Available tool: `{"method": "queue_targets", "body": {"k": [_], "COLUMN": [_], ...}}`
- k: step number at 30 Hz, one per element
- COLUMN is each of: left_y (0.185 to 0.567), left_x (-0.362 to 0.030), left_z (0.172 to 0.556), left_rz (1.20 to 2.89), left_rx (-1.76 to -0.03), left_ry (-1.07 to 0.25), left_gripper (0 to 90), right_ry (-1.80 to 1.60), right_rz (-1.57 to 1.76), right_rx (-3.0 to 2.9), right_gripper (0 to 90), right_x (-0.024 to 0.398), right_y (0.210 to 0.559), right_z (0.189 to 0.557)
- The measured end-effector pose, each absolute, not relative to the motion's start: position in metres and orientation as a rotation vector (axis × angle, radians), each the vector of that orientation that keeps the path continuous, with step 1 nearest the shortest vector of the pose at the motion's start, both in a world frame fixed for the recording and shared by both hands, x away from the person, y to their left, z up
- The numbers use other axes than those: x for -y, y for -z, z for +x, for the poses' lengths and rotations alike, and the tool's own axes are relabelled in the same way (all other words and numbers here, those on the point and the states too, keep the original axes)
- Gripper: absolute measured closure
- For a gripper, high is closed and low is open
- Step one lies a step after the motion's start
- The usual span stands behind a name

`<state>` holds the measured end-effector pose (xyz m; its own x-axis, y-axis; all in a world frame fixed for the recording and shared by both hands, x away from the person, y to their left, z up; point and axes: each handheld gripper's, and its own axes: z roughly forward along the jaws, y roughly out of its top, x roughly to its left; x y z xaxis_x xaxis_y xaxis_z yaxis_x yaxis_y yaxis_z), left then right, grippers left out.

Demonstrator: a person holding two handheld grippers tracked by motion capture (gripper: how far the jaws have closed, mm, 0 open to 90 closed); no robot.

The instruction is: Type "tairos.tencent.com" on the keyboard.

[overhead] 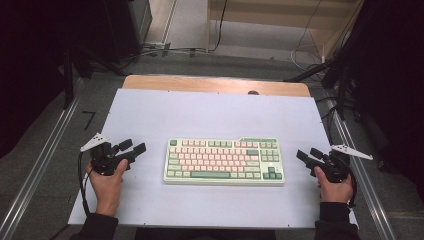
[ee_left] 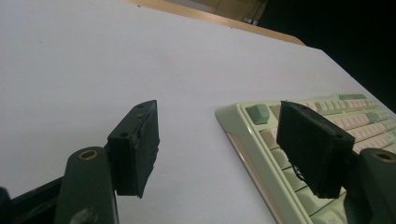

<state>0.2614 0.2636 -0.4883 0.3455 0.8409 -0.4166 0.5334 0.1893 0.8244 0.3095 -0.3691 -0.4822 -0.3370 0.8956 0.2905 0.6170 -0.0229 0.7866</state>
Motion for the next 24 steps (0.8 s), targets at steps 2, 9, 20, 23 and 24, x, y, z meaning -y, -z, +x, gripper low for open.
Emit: {"method": "queue_targets", "body": {"k": [2, 9, 20, 23, 24], "left_y": [0.488, 0.485, 0.483, 0.481, 0.481], "left_x": [-0.262, -0.242, -0.231, -0.227, -0.227], "left_z": [0.261, 0.263, 0.266, 0.267, 0.267], "left_rz": [1.474, 1.499, 1.517, 1.519, 1.519], "left_rx": [-1.310, -1.253, -1.227, -1.220, -1.220], "left_ry": [-0.325, -0.290, -0.278, -0.276, -0.276], "left_gripper": [30.8, 30.8, 30.9, 31.0, 30.9], "right_ry": [-1.294, -1.298, -1.297, -1.296, -1.294], "right_rz": [1.587, 1.581, 1.577, 1.577, 1.577], "right_rx": [-1.957, -1.966, -1.974, -1.976, -1.976], "right_gripper": [28.9, 28.8, 28.8, 28.8, 28.8], "right_x": [0.369, 0.366, 0.365, 0.364, 0.363], "right_y": [0.482, 0.482, 0.483, 0.483, 0.483], "right_z": [0.310, 0.309, 0.310, 0.310, 0.310]}}
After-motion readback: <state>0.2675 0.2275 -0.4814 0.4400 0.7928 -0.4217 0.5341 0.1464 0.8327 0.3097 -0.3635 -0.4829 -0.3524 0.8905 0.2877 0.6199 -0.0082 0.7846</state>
